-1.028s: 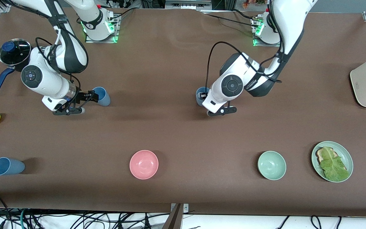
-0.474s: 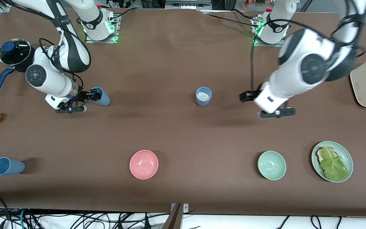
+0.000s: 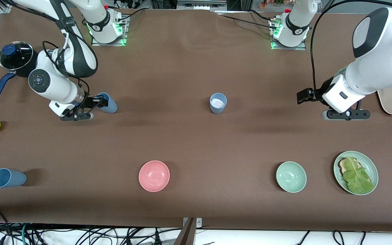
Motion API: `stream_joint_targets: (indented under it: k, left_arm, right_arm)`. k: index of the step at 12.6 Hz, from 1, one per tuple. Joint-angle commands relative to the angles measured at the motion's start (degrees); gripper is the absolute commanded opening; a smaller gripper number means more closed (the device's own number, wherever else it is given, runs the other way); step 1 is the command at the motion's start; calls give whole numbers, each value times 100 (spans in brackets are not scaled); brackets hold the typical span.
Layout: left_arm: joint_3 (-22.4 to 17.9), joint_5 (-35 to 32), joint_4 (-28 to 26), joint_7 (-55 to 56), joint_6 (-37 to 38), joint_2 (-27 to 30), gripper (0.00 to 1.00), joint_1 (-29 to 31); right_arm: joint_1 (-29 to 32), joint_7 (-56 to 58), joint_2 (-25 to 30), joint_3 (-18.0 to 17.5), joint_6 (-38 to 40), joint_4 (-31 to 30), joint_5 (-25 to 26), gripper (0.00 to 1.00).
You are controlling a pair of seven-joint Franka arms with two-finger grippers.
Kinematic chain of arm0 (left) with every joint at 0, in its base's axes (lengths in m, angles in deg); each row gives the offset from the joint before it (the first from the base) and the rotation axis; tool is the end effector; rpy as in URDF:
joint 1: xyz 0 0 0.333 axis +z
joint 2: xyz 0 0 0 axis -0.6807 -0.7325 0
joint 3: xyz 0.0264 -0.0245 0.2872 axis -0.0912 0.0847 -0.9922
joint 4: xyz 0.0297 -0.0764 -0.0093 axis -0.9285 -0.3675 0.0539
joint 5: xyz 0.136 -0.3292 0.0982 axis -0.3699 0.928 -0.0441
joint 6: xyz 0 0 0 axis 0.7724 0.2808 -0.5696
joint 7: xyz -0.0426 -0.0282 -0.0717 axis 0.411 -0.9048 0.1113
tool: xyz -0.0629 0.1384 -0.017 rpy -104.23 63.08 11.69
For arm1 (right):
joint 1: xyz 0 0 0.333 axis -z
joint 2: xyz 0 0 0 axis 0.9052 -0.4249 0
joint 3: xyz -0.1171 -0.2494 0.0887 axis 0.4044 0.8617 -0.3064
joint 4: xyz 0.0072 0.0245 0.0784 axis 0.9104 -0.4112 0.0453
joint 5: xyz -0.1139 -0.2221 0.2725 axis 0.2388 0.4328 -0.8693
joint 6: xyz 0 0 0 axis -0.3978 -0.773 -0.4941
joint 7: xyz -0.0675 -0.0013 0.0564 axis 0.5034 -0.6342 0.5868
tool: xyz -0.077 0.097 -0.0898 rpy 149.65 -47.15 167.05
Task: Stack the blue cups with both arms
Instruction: 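Release the cup mid-table with the left gripper while the right gripper grasps another, then lift the second blue cup with the right gripper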
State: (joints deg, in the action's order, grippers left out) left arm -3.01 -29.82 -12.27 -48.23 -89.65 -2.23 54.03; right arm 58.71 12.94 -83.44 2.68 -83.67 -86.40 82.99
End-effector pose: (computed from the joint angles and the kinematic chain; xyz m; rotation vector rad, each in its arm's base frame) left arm 0.5513 -0.1071 0.4497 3.0679 0.0457 -0.2301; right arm 0.4929 0.0566 0.2123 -3.0997 -0.1172 0.2270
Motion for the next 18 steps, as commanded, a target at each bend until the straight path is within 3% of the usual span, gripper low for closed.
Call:
stream_joint_targets:
  k: [1,3,4,6,8,9,12,15,17,18]
  left_arm:
    - [-104,-159,83,-152,137,68,100,-215]
    - [-1434,-150,-31,-1105,85,243,100,-1056]
    - [-1832,-132,-197,-1502,32,339,100,-1217]
    - [-2265,-150,-941,-1726,-676,847,100,-1429]
    - [-2442,-150,-1446,-1717,-1040,1288,100,-1438]
    - [-2443,-141,-1351,-1717,-971,1220,100,-1360]
    - [-2452,-150,-395,-1700,-497,588,100,-1306]
    - [-2434,-150,-129,-1700,-434,437,100,-1350]
    - [-2434,-150,-102,-1708,-434,393,100,-1359]
    - [-2434,-150,-102,-1708,-434,393,100,-1350]
  right_arm:
    - [8,-18,144,-21,-16,-167,64,65]
    - [8,18,240,-21,264,-106,64,73]
    - [8,35,319,-21,431,-71,64,75]
    - [8,53,469,-21,669,-71,64,78]
    - [8,44,566,-12,845,-97,64,79]
    - [8,35,601,-12,854,-132,64,80]
    - [8,18,593,-12,680,-360,46,80]
    - [8,0,444,-12,319,-475,46,77]
    - [8,-9,347,-12,196,-475,46,63]
    - [8,-9,294,-21,152,-475,46,51]
